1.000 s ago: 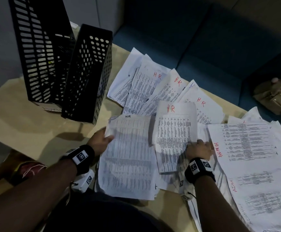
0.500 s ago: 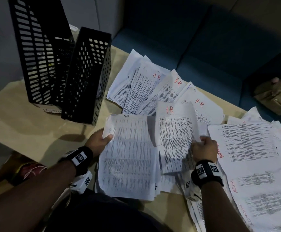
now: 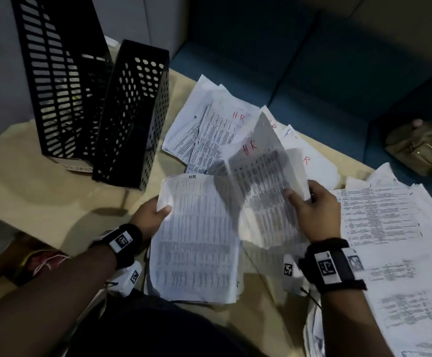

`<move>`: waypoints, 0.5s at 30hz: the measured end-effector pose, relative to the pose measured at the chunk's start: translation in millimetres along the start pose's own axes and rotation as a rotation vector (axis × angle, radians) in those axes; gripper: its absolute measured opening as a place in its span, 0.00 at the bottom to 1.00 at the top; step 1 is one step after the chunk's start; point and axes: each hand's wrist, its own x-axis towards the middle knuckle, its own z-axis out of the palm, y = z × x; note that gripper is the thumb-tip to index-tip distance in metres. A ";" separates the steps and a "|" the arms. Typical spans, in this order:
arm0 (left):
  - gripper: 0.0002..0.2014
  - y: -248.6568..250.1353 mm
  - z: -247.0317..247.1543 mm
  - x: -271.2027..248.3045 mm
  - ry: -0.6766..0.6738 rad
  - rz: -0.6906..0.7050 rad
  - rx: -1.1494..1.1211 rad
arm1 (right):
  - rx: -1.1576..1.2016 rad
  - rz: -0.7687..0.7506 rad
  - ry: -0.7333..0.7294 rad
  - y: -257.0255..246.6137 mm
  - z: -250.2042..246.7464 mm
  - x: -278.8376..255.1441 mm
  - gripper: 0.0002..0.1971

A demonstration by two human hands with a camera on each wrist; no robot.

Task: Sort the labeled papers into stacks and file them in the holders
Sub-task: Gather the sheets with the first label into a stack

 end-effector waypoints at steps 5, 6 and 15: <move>0.17 0.7 2.1 -3.2 0.027 -0.035 -0.082 | 0.325 -0.165 0.106 -54.0 -51.3 -7.6 0.04; 0.17 1.5 1.9 -3.2 0.031 -0.028 -0.078 | 0.420 -0.160 0.128 -58.3 -58.4 -5.5 0.05; 0.14 3.2 0.1 -2.7 -0.010 -0.002 -0.051 | 0.540 0.161 -0.212 -6.2 50.8 5.1 0.20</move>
